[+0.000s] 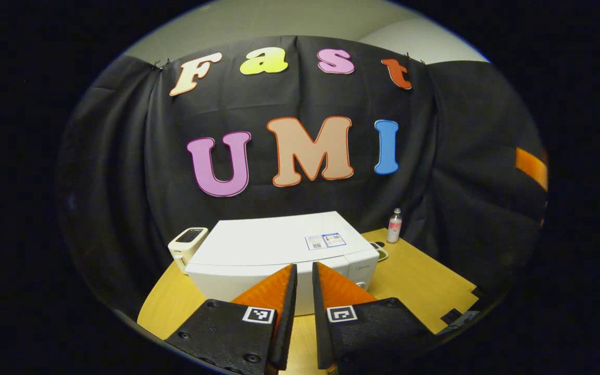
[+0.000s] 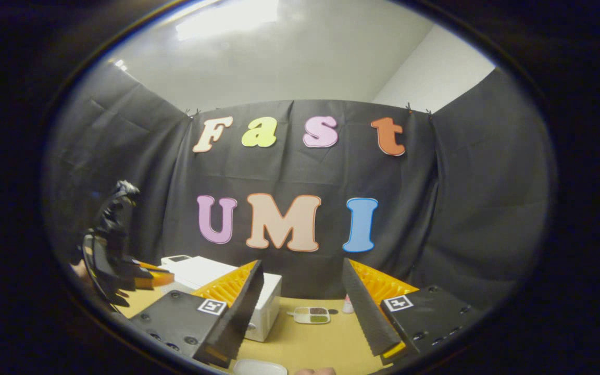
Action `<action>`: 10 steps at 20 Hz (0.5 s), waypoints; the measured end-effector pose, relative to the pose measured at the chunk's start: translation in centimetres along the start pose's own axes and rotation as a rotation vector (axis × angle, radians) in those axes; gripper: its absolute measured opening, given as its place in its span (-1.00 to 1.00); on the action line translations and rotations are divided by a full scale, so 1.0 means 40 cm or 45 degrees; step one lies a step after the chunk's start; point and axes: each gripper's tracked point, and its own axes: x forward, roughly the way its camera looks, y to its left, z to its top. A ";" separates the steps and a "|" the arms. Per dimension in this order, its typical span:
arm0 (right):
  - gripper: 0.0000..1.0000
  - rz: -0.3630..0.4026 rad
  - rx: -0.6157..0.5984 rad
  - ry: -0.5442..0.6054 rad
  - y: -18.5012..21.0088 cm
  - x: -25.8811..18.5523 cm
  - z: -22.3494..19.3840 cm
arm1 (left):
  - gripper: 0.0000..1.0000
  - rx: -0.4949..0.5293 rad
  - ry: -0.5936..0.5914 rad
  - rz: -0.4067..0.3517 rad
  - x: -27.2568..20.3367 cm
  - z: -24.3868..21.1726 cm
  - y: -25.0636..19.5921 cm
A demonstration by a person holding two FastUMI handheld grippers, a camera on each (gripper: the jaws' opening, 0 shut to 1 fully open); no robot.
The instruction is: Open the microwave oven with the left hand, put the food in, and close the microwave oven.
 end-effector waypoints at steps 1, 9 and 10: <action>0.84 0.002 -0.001 0.010 0.000 0.004 -0.003 | -0.53 0.024 -0.045 0.032 -0.022 0.037 0.020; 0.92 0.015 0.017 0.020 0.006 0.026 0.007 | 0.94 0.111 -0.240 0.093 -0.139 0.188 0.019; 0.84 0.016 0.021 0.022 0.009 0.028 0.005 | 0.94 0.090 -0.242 0.098 -0.151 0.192 0.016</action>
